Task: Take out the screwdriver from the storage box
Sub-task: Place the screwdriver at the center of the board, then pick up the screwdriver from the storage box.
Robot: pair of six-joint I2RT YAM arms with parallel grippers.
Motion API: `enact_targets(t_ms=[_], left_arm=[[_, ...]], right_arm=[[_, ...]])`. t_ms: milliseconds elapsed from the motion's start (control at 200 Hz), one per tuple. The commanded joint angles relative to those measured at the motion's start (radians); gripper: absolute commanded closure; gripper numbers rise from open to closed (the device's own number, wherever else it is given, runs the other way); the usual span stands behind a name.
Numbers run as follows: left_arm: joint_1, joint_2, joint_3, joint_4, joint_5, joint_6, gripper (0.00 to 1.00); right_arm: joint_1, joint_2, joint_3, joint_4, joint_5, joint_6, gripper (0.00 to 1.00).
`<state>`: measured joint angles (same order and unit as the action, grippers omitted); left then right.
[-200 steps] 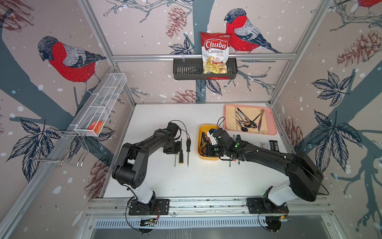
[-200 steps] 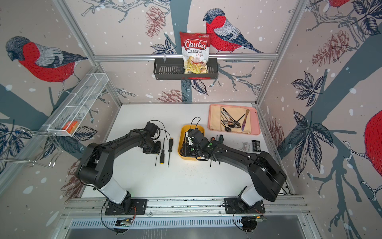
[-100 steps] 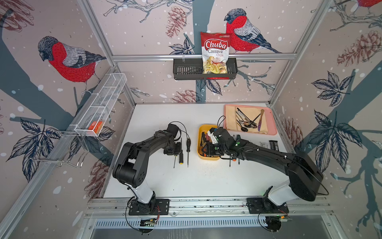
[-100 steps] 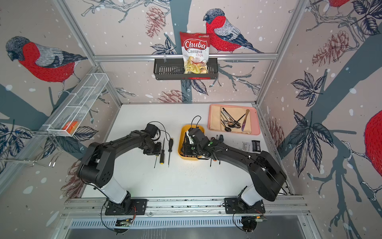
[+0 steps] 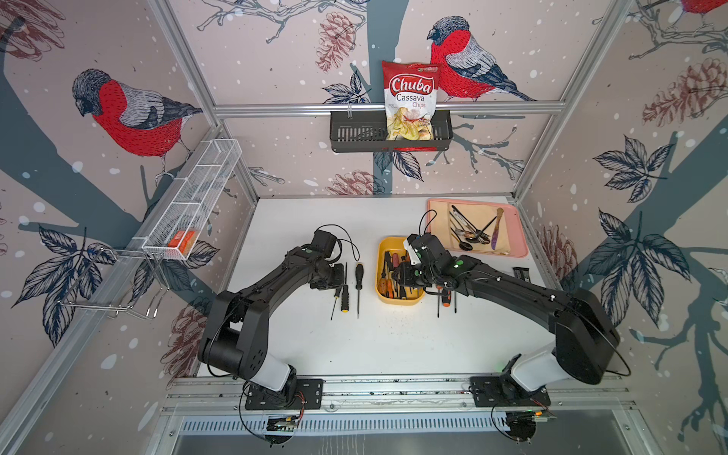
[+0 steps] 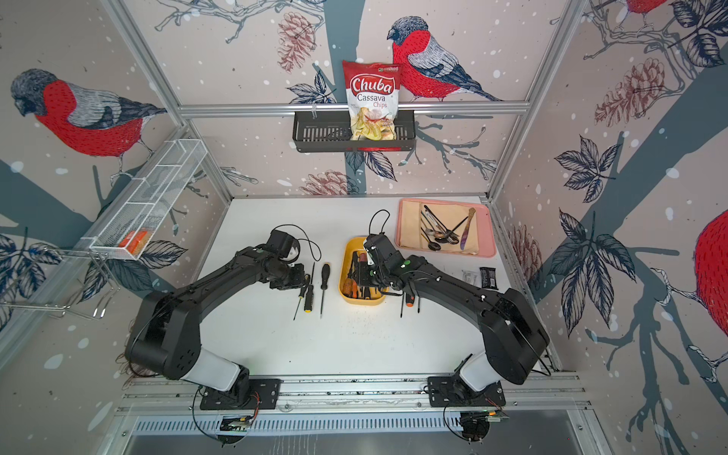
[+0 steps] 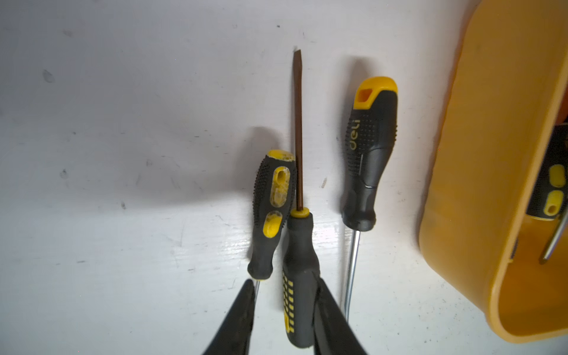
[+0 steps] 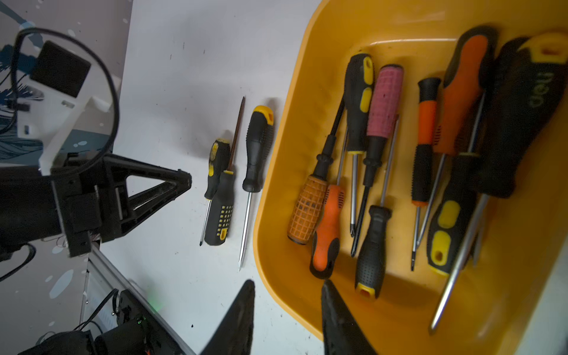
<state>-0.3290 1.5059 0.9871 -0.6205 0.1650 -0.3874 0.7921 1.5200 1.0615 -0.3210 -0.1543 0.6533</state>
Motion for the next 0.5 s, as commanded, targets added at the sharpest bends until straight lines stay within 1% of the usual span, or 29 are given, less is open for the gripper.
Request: enact_targets(t_ms=[0,235,495], left_arm=[[0.001,-0.040,0.006,-0.021,0.047,-0.012,0.66],[-0.002,-0.145,0.001,-0.005,0.128,-0.028,0.64],[-0.013,-0.263,-0.074,0.070,0.233,-0.073,0.61]], right_arm=[[-0.008,0.024,0.039,-0.083,0.058,-0.009,0.63],[-0.035,0.131,0.152,-0.173,0.096,-0.015,0.64],[-0.058,0.311,0.319,-0.254,0.119,-0.021,0.67]])
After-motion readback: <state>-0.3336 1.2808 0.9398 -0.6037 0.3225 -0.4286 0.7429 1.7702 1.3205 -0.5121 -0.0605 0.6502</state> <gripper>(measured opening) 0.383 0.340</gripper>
